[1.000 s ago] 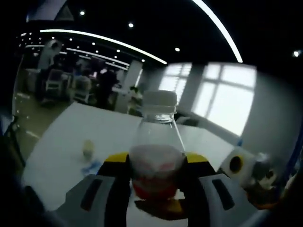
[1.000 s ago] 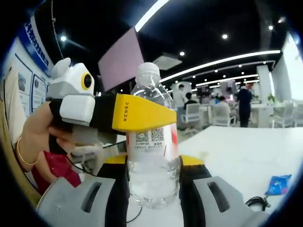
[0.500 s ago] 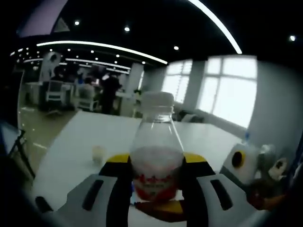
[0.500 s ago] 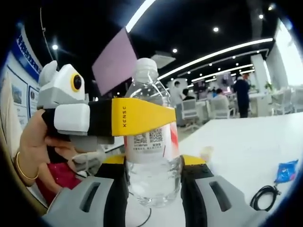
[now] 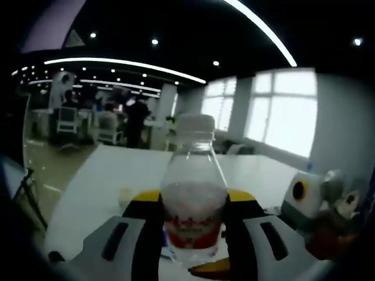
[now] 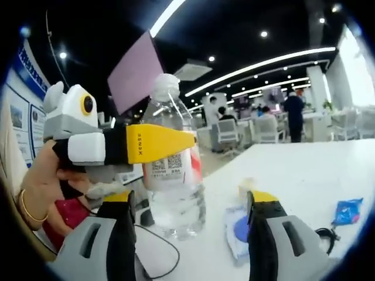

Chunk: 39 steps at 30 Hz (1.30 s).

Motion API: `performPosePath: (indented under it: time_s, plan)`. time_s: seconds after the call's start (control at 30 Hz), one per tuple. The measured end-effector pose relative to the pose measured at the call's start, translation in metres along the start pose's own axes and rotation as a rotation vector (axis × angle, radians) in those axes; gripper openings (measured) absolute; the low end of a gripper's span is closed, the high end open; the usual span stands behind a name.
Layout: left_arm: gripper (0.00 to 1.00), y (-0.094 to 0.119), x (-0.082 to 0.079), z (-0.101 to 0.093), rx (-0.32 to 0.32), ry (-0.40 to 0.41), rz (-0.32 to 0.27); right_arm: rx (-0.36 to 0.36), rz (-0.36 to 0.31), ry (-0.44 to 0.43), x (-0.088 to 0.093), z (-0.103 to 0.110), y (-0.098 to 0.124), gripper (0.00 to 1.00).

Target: Arrange the tabletop items into an orderly group along one side of the table until the central work area is clear of visible clutter.

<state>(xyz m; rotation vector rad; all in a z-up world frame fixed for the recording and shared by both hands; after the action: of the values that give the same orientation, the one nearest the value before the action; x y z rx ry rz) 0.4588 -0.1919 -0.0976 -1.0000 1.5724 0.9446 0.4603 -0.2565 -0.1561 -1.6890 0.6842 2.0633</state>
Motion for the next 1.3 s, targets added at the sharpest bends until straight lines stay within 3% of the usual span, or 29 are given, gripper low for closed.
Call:
performPosePath:
  time_s: [0.5,0.8,1.3]
  plan:
    - [0.37,-0.013,-0.003,0.052,-0.149,-0.013,-0.021,0.086,0.084,0.023,0.019,-0.029,0.018,0.95]
    - [0.37,-0.033,0.000,0.088,-0.209,-0.027,-0.011,0.140,0.138,-0.017,0.039,-0.057,0.023,0.92]
    - [0.37,-0.078,0.010,0.147,-0.230,-0.065,0.005,0.194,0.203,-0.056,0.058,-0.096,0.015,0.93]
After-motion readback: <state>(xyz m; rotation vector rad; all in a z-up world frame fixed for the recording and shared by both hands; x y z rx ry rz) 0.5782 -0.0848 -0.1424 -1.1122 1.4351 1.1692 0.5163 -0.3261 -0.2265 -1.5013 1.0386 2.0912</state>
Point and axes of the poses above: the point that each gripper's makers call its tool centre point, and the gripper's own axes: y roughly backward along the fingers, z roughly to its left, x roughly out of its underside, the point moved 3 cm from there along y, roughly backward along the fingers, and after that the axes turned 4 degrees about x, right-handed, at the moved point
